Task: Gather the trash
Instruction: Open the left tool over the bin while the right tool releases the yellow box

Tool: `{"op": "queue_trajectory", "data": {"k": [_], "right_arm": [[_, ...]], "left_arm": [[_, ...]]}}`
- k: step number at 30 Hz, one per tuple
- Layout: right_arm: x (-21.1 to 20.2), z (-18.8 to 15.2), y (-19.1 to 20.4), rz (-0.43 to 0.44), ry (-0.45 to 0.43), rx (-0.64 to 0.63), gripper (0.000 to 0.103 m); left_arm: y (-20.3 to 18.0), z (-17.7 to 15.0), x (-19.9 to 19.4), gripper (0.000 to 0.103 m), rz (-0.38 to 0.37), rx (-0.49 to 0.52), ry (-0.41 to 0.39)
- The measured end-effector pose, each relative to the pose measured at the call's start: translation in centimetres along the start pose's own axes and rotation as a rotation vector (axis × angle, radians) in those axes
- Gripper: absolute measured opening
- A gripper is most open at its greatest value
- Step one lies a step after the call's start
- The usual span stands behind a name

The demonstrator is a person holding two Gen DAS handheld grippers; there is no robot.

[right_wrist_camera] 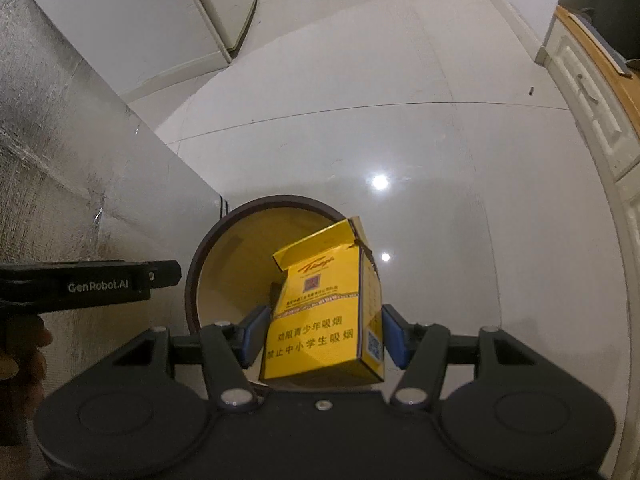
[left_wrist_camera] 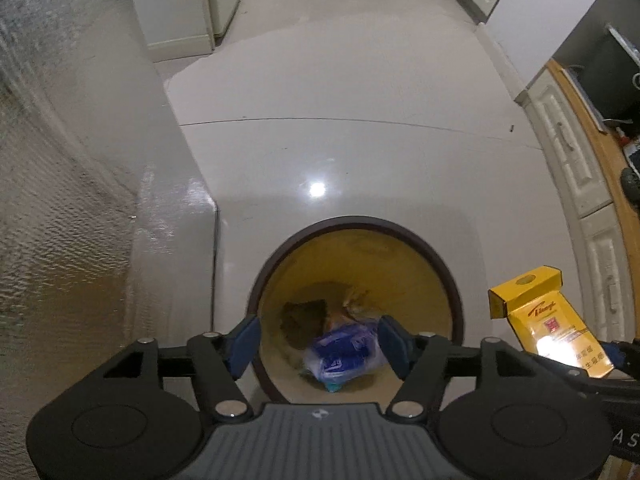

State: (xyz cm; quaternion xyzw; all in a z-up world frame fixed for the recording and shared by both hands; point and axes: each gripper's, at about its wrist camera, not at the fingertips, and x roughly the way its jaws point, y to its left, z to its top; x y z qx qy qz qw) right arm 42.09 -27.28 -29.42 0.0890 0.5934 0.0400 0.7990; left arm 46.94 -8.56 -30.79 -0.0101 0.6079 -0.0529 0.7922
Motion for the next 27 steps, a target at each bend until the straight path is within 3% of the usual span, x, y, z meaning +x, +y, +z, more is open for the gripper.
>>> {"op": "queue_trajectory", "data": {"k": [6,11,13,14,16,27], "right_arm": [[0.8,0.3,1.2,0.017,-0.007,-0.019,0.062],[0.6,0.6,1.3,0.063,-0.093,0.023,0.065],[0.3,0.8,1.3,0.081,-0.140,0.060,0.078],[0.2,0.8,1.3,0.078,-0.154,0.077,0.092],[0.2,0.9,1.3,0.084,-0.176,0.094,0.098],[1.4,0.2,0.4,0.012,-0.081,0.038,0.103]], "left_arm": [[1.5,-0.3,0.3,0.078,0.039,-0.024,0.017],[2.7,-0.6,0.1,0.085,0.059,-0.035,0.034],[3.1,-0.6,0.0,0.088,0.064,-0.042,0.031],[3.2,-0.7,-0.1,0.089,0.066,-0.043,0.030],[3.3,-0.8,-0.1,0.091,0.069,-0.044,0.030],[3.2,-0.9,0.0,0.103,0.060,-0.030,0.049]]}}
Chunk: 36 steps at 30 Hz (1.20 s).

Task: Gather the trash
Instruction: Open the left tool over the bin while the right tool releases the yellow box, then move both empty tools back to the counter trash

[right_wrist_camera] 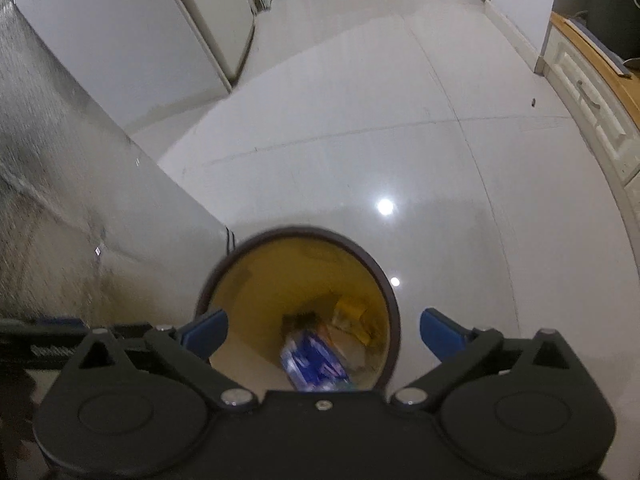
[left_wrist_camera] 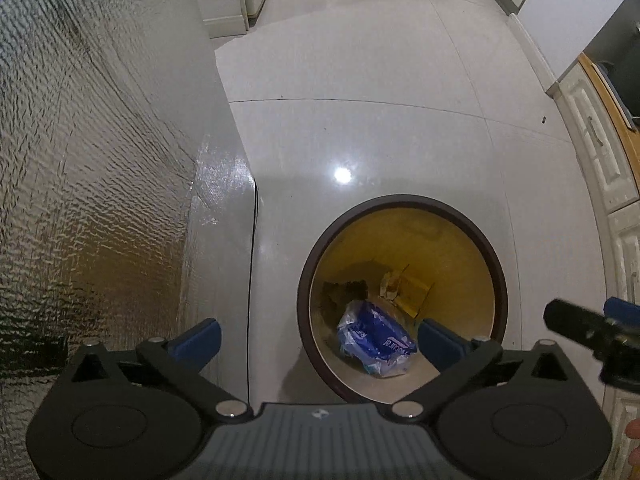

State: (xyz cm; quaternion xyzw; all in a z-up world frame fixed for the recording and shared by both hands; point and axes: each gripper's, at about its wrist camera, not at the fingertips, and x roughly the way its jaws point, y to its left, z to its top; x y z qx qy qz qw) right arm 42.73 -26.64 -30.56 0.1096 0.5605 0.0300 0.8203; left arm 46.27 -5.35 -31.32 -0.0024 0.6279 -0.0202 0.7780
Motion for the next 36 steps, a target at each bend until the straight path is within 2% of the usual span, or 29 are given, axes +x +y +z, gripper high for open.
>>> {"op": "queue_trajectory", "data": {"k": [7,25,36], "right_arm": [[0.2,-0.6,0.1,-0.026,0.057,-0.048,0.103],[-2.0,-2.3,-1.4,-0.078,0.061,-0.041,0.103],[-6.0,-2.3,-0.8,-0.081,-0.017,-0.035,0.103]], "left_arm": [[-0.1,-0.2,-0.2,0.103,0.003,-0.003,0.002],[-0.2,-2.1,-2.1,0.103,0.012,0.018,0.014],[-0.4,-2.9,-6.7,0.103,0.017,0.052,-0.081]]}}
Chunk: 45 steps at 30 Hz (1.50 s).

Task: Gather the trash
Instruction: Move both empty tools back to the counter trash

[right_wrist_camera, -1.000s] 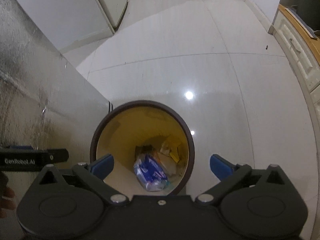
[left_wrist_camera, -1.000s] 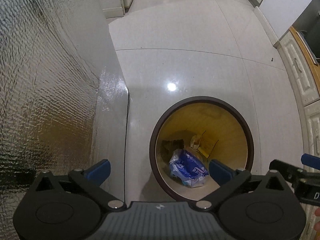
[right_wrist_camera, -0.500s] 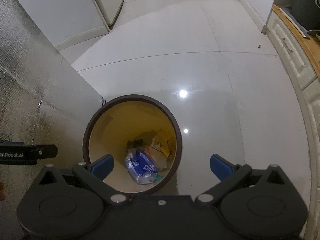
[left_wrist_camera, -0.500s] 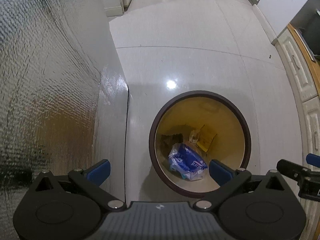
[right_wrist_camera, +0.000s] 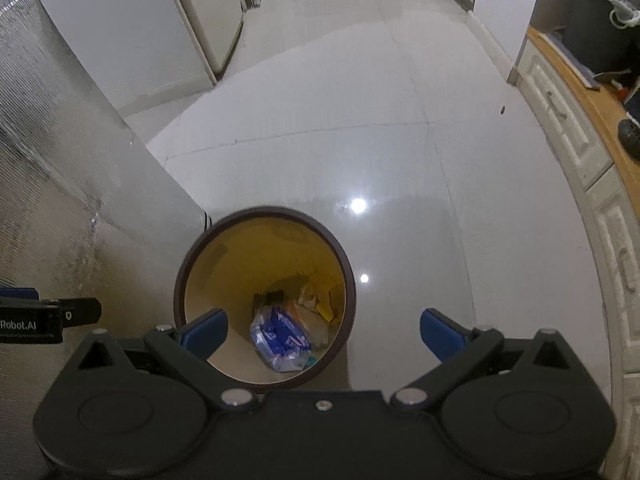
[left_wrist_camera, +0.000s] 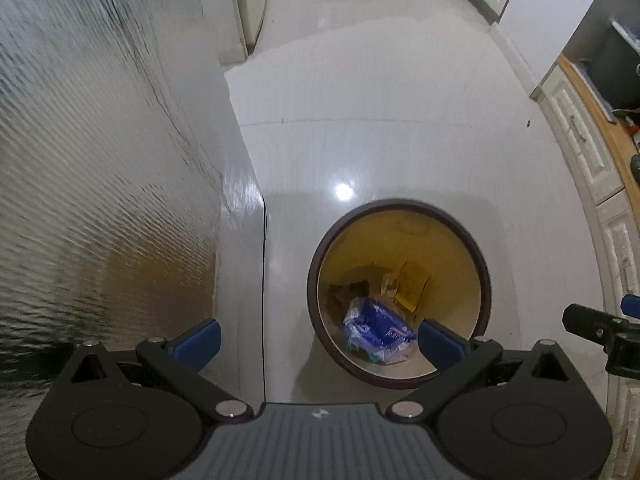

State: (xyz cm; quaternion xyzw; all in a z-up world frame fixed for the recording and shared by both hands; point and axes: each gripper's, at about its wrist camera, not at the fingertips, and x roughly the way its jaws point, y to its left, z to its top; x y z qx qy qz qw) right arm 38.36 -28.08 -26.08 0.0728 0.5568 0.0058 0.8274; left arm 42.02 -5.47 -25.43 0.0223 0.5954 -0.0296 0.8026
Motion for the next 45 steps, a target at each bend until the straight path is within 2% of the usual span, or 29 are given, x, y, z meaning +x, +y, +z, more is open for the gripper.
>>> {"op": "queue_trajectory", "data": {"k": [10,20,37,45], "right_arm": [[-5.6,-0.2,-0.6,-0.019,-0.103,0.005,0.103],[-11.9,-0.3,-1.0,-0.019,-0.242,-0.006,0.103],[-21.7,-1.0,-0.2,0.010,-0.519,-0.047,0.103],[-25.9,-1.7,1.1,0.042,-0.644,-0.078,0.103]], "left_arm": [[-1.0,-0.4,-5.7,0.103,-0.026,0.019,-0.109],[-1.4,-0.9,-11.9,0.103,-0.046,0.023,-0.239],[-2.3,-3.1,-23.9,0.103,-0.032,0.038,-0.529],[-1.7,-4.4,-29.8,0.103,-0.062,0.019,-0.656]]}}
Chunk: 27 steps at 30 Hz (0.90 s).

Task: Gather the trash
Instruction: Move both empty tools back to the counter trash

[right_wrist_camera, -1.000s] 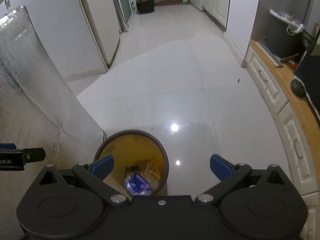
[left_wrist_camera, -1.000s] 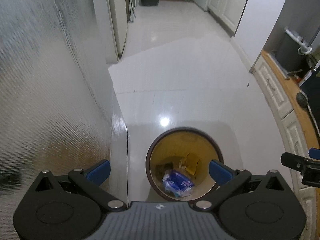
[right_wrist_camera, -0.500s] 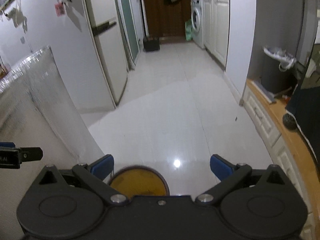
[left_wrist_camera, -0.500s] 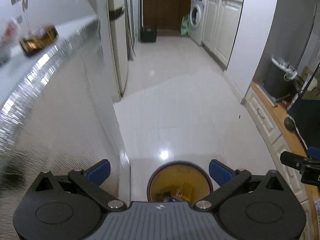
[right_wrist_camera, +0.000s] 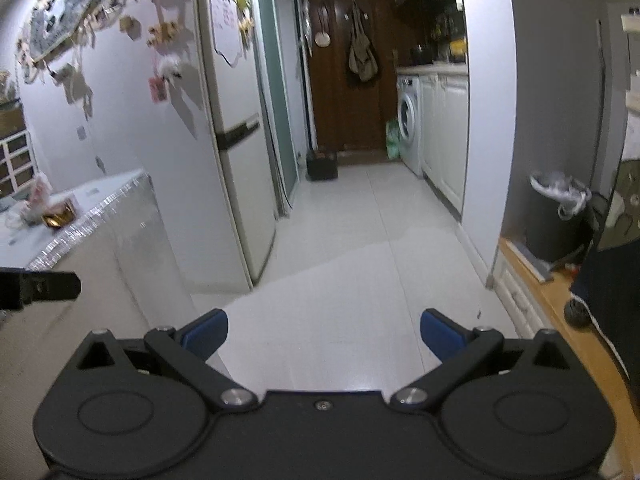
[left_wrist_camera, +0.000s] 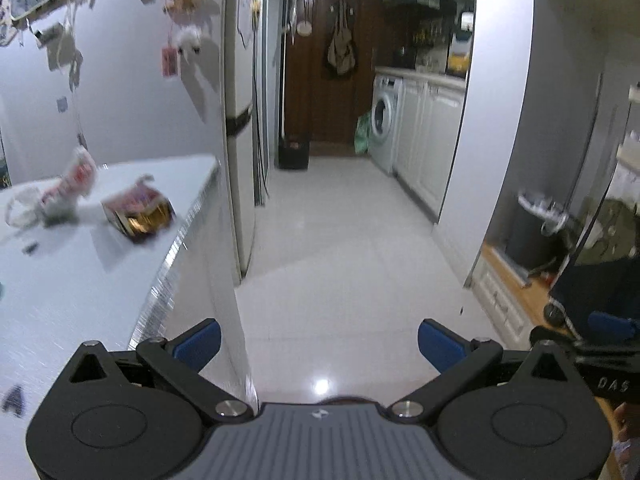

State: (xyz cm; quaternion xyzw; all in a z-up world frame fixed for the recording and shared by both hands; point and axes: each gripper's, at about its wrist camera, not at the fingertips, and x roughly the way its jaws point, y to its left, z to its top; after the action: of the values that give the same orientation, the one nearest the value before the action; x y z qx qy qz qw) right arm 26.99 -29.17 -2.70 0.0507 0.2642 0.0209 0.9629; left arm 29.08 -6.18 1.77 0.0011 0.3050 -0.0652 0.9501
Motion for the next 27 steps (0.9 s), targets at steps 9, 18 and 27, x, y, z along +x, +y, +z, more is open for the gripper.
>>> {"op": "queue_trajectory", "data": {"k": [9,18,27], "right_arm": [[-2.8,2.3,2.5,0.094,-0.102,-0.027,0.103],[-5.1,4.5,7.1,0.213,-0.172,-0.066,0.103],[-5.5,6.6,13.4,0.315,-0.209,-0.148,0.103]], "left_arm": [[3.1,2.9,-6.5,0.103,0.066,0.002,-0.126],[7.6,4.9,-10.6,0.103,0.158,0.032,-0.191],[14.0,6.3,-11.7,0.103,0.255,0.047,-0.187]]}}
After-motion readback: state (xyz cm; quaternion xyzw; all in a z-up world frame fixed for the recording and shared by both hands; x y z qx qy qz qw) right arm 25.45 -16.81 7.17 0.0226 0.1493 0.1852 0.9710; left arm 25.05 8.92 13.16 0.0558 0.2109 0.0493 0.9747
